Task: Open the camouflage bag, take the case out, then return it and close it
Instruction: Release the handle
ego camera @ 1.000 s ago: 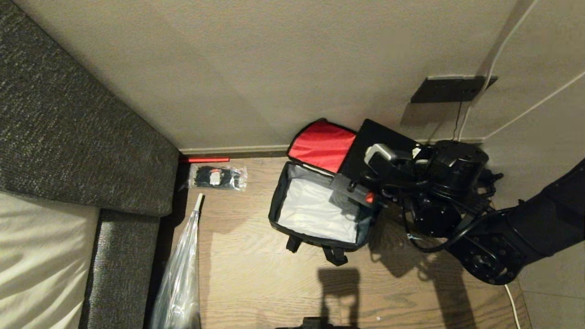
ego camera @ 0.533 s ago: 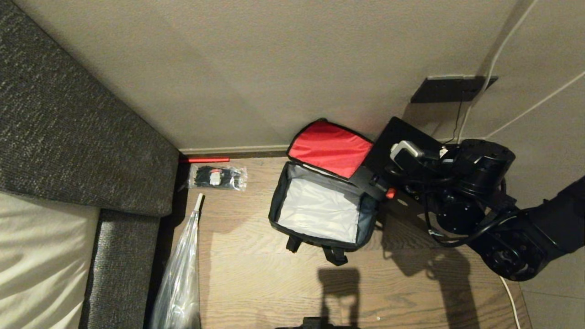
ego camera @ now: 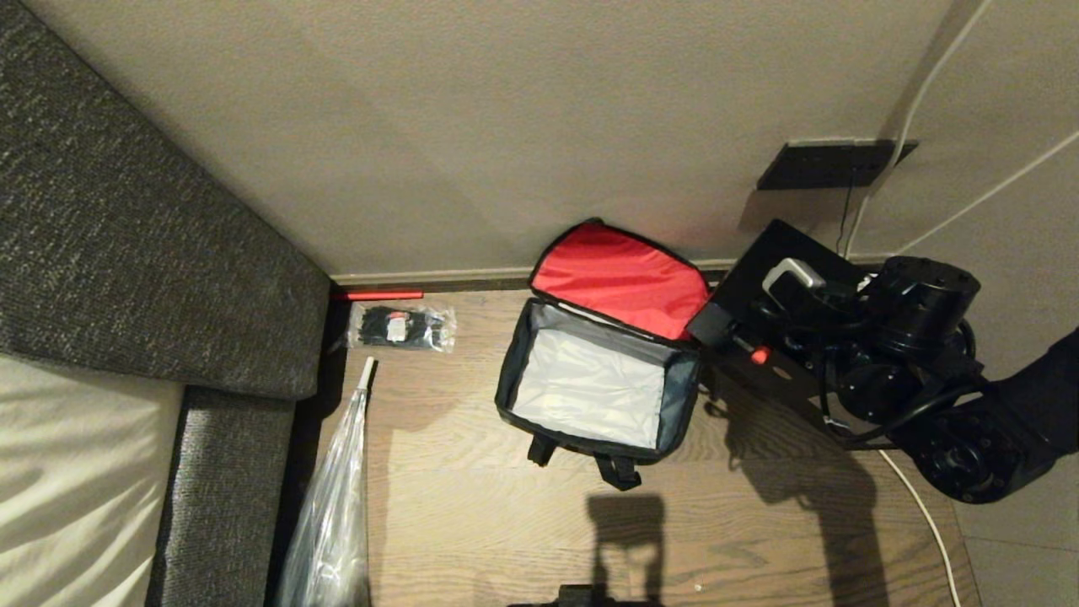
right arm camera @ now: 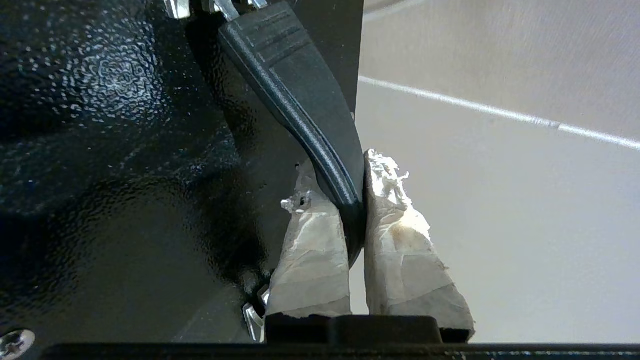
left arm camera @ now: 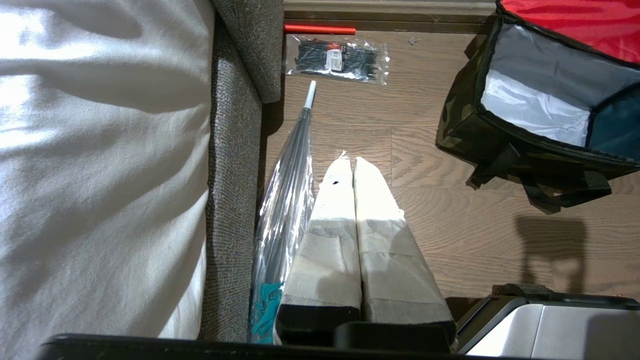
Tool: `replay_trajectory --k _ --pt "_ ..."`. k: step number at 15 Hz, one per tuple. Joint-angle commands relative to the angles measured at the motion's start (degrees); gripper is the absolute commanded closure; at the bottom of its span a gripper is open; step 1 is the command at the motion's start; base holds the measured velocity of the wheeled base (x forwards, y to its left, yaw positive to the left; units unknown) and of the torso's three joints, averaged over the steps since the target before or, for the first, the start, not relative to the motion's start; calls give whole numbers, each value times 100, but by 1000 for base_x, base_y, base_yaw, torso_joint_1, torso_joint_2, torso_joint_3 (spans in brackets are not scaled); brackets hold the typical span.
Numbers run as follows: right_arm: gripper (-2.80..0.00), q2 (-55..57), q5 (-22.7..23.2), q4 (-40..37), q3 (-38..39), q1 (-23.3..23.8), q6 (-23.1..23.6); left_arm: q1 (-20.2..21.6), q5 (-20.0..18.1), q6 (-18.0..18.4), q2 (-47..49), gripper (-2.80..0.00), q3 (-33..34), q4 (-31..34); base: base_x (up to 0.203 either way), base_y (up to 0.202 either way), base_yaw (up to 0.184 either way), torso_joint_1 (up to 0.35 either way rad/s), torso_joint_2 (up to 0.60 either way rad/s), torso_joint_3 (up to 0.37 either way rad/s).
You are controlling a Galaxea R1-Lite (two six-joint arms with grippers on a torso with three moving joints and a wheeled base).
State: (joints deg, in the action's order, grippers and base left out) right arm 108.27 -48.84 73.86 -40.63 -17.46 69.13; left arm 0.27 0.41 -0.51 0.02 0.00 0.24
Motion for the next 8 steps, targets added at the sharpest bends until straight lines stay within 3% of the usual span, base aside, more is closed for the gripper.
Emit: replay_trajectory --k 1,8 --pt "0 90 -14 53 36 292 -5 0 2 -2 -11 0 18 2 0 0 0 0 0 0" --pt "0 406 -3 93 126 788 -181 0 2 -2 -11 0 18 2 0 0 0 0 0 0"
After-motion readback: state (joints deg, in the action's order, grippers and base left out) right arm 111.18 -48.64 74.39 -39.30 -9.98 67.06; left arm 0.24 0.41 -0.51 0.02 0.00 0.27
